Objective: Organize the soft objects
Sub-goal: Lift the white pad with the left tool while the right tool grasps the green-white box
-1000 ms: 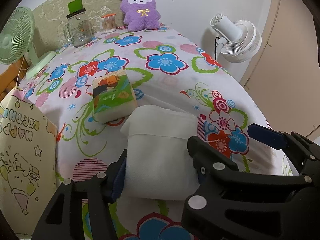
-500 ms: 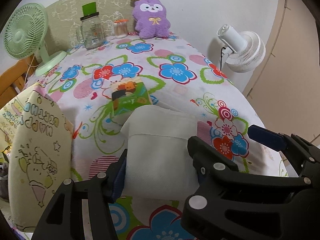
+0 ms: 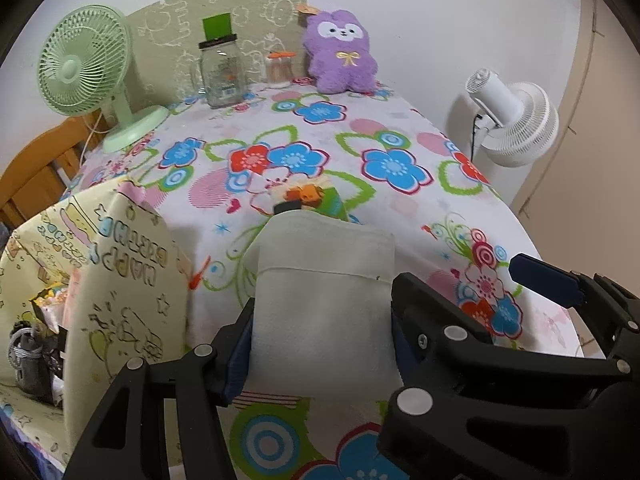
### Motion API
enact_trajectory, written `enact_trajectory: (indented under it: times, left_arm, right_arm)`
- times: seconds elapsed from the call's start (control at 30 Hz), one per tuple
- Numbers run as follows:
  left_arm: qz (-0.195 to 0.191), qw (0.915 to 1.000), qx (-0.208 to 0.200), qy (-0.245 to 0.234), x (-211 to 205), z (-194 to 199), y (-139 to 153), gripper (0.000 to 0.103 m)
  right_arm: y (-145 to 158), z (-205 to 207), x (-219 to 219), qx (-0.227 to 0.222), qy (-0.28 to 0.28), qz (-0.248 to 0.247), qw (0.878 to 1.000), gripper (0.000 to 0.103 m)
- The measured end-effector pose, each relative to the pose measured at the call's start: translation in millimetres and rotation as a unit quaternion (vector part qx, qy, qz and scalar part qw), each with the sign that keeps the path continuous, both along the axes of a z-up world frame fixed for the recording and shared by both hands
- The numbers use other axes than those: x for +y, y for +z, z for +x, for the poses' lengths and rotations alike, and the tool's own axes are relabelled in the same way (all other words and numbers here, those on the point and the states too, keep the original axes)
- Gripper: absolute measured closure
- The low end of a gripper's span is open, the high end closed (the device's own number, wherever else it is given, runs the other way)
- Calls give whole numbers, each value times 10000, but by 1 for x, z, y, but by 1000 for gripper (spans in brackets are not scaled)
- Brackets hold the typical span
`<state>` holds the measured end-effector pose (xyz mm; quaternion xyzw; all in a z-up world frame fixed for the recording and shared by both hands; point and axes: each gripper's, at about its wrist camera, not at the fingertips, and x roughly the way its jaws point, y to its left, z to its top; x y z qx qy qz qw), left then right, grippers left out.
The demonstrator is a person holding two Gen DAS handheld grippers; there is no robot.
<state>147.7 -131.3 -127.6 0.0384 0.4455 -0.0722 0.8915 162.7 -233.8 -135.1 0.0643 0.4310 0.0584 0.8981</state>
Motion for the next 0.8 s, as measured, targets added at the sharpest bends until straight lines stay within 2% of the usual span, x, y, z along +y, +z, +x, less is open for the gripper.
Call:
enact_trajectory:
  times: [0.57, 0.8]
  left_arm:
    - [90, 9971, -151, 735, 18, 27, -2, 40]
    - [91, 9966, 22, 820, 18, 45, -16, 40]
  right_arm:
    - [2, 34, 14, -173, 263, -38, 9995, 11]
    - [-9, 53, 14, -11, 220, -106, 9997, 11]
